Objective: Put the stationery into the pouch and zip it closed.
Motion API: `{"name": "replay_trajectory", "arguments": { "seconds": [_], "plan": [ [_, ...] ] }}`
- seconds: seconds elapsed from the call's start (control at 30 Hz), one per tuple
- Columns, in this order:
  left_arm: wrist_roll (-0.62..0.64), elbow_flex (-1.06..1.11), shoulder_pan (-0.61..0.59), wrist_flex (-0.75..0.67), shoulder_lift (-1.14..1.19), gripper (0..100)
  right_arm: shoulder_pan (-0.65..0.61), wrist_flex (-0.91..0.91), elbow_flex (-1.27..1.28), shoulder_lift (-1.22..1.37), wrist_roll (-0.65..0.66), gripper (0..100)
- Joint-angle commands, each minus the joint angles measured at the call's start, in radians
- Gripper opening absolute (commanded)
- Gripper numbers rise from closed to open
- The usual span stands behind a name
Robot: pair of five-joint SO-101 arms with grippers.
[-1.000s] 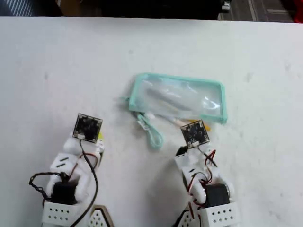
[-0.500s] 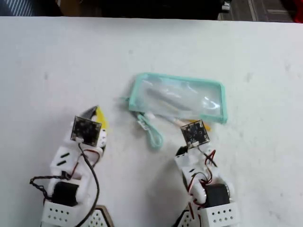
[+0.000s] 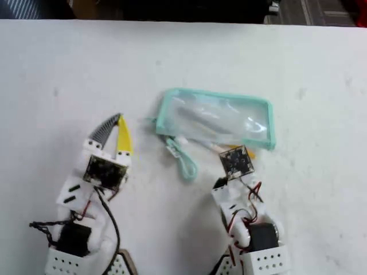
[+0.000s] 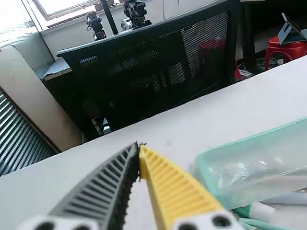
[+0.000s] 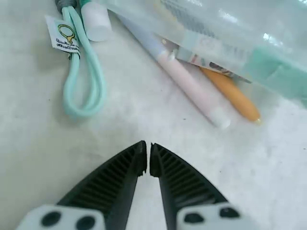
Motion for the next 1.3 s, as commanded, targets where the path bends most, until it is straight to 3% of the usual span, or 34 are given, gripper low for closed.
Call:
{"name": "replay_trajectory", "arguments": {
  "seconds": [0.0,0.33,0.73,1.0,1.13,1.27],
  "plan": [
    [-0.014,-0.025,-0.016,0.023,-0.008,2,-0.001,-0.019,0.006,-0.001,-0.003,1.8],
    [-0.014,-0.186,-0.018,0.178,0.068,2,-0.113,-0.05,0.006,-0.008,-0.006,1.8],
    [-0.009,-0.555,-0.016,0.181,0.995,10,-0.097,-0.048,0.006,-0.005,-0.002,1.8],
    [0.003,-0.77,-0.01,0.305,1.357,10,0.148,-0.183,0.006,-0.008,0.0,1.9],
    [0.123,-0.81,0.039,0.35,1.388,10,0.248,-0.219,0.003,-0.008,0.0,1.9],
    [0.143,-0.807,0.064,0.356,1.388,10,0.305,-0.223,-0.009,-0.008,0.0,1.9]
  ]
}}
